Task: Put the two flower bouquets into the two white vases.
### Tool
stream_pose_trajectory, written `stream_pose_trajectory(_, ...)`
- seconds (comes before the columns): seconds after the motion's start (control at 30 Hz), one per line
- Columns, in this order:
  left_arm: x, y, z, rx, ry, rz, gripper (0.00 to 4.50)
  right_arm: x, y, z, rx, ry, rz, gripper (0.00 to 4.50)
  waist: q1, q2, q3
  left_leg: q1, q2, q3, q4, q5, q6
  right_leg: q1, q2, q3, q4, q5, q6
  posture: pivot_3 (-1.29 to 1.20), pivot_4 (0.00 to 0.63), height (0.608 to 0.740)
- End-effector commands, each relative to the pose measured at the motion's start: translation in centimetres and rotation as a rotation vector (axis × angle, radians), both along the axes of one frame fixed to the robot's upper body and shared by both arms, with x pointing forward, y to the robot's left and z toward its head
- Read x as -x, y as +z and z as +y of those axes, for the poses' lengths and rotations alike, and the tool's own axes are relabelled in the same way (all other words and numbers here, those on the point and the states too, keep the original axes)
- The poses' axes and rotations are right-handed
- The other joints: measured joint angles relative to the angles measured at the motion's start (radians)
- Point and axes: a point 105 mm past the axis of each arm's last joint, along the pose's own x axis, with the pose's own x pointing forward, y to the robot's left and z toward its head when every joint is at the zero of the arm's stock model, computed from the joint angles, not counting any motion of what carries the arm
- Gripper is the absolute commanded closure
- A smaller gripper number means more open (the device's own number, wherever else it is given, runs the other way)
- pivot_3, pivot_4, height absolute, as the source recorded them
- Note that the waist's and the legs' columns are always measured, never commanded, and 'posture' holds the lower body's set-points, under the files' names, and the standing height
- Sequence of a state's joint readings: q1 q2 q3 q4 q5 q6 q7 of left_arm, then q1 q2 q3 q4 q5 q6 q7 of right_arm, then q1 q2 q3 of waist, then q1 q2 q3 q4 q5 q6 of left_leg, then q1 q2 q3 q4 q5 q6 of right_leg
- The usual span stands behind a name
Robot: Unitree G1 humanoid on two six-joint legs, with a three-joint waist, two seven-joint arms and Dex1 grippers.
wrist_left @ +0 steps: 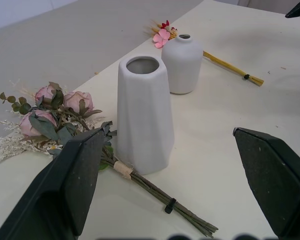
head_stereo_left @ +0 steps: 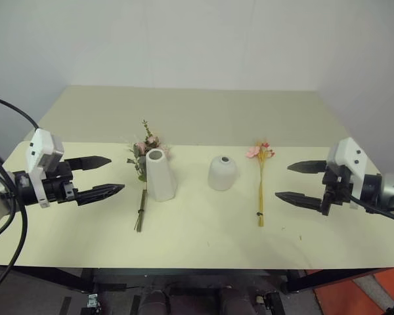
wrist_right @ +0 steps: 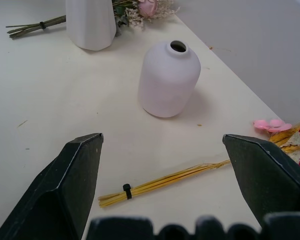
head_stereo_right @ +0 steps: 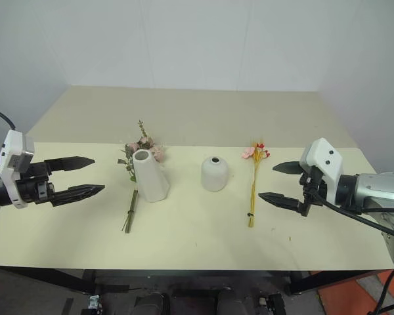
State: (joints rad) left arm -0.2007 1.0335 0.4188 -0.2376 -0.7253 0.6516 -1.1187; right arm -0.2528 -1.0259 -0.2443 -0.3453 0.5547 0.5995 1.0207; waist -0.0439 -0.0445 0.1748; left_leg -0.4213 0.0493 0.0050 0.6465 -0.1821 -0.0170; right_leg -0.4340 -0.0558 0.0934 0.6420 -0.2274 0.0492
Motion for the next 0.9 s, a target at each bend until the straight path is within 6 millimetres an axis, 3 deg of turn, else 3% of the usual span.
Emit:
stream_pose_trajectory(0.03, 0.15, 1.21, -0.02, -0.015, -0.009, -0.060, 0.02, 0.02, 1.37, -0.09, 0.012, -0.005, -0.059, 0.00, 0.000, 0.000, 0.000, 0.000, 0.000, 0.000, 0.000, 0.000, 0.000, 0.000, 0.000, 0.000, 0.000, 0.000, 0.000, 0.00, 0.150, 0.740)
stream_pose_trajectory(0.9, -0.46, 1.49, -0.06, -0.039, 0.007, -0.038, 0.02, -0.49, 1.71, 0.55, -0.010, 0.012, -0.077, 0.00, 0.000, 0.000, 0.000, 0.000, 0.000, 0.000, 0.000, 0.000, 0.000, 0.000, 0.000, 0.000, 0.000, 0.000, 0.000, 0.00, 0.150, 0.740)
